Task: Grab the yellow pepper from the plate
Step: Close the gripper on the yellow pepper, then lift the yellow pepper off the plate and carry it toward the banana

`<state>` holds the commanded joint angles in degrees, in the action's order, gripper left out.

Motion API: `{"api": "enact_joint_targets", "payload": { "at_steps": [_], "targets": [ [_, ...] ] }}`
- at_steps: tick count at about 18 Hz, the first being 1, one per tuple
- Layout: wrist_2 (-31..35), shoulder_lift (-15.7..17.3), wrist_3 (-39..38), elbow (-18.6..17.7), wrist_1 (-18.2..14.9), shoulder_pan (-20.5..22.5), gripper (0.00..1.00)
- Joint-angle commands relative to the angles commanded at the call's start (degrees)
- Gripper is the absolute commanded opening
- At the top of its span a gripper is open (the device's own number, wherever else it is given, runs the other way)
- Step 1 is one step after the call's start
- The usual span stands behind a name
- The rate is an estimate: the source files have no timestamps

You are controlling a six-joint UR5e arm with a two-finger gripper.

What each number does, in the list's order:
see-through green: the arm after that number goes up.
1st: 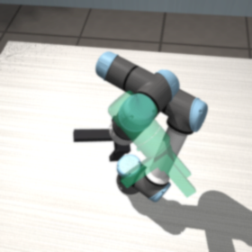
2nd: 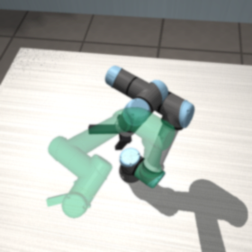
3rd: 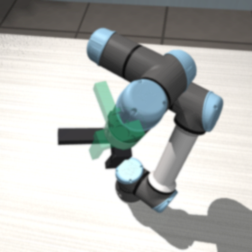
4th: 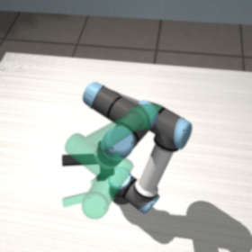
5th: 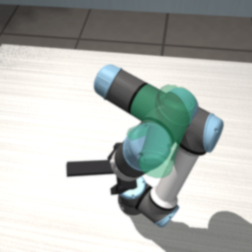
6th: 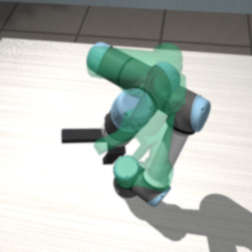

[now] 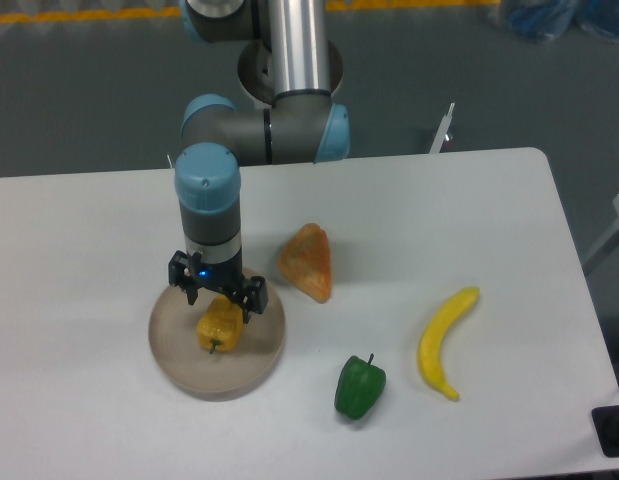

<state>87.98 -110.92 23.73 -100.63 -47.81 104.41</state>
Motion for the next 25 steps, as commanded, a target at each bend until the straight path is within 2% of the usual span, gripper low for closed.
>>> {"api": "enact_joint_targets", "payload": {
  "at_steps": [7,9,10,12,15,19,22,25],
  "targets": [
    [0.9,-1.4,-0.6,0.3,0.1,-0.2,0.99],
    [1.5,-1.5,-0.6,0.3,0.1,-0.6,0.70],
    [1.5,-1.6,-0.6,0.3,0.1,-0.7,0.63],
    [1.5,-1.4,-0.5,0.3,0.1,-0.7,0.52],
    [1.5,-1.5,0.0,0.5,0.1,-0.7,0.44],
    [1.3,-0.7,0.3,1.0,0.1,-0.5,0.42],
    [1.6,0.9,1.1,3.5,-0.2,-0.2,0.42],
    [1.6,3.9,2.9,5.4,-0.3,3.4,0.42]
  ]
}}
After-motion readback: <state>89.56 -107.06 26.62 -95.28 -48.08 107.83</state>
